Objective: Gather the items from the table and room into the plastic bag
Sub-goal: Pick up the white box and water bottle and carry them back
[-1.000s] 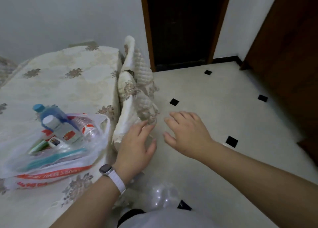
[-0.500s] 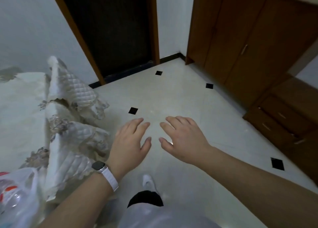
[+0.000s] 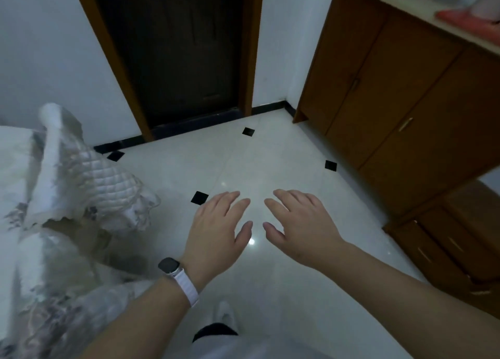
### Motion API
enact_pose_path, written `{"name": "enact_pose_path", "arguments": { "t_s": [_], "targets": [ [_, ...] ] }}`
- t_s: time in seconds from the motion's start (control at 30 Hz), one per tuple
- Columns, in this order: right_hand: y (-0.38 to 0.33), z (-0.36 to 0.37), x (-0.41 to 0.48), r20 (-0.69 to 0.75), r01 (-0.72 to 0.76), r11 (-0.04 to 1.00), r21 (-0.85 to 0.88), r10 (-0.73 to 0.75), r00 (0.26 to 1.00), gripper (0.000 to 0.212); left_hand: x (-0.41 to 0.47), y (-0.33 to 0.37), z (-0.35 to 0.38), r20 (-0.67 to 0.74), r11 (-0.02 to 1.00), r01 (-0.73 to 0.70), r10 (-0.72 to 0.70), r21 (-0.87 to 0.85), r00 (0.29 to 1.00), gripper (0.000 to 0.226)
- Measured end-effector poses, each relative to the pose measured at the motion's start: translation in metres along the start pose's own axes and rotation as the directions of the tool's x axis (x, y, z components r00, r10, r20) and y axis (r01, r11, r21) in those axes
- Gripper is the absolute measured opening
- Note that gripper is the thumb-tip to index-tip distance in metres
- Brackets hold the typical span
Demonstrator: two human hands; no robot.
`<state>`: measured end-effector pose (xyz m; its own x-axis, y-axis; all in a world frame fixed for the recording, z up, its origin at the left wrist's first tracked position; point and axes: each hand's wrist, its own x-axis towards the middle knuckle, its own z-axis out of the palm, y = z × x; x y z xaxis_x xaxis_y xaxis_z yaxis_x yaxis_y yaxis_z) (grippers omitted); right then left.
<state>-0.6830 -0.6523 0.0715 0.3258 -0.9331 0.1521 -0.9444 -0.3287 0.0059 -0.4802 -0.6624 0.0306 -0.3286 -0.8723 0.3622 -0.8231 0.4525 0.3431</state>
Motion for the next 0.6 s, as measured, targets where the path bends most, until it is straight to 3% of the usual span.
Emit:
{"name": "enact_pose_path", "arguments": {
  "t_s": [0.27, 0.6],
  "targets": [
    [0.015, 0.013, 0.122, 0.001, -0.006, 1.0, 0.017, 0.006, 1.0, 0.049, 0.093, -0.081, -0.007, -0.025, 0.998, 0.055, -0.054, 0.027, 0.998, 0.042],
    [0.084, 0.062, 0.282, -0.093, 0.094, 0.986, 0.141, -0.082, 0.992, 0.048, 0.227, -0.152, 0.03, -0.001, 0.983, 0.125, -0.126, 0.133, 0.992, 0.043]
  ]
}}
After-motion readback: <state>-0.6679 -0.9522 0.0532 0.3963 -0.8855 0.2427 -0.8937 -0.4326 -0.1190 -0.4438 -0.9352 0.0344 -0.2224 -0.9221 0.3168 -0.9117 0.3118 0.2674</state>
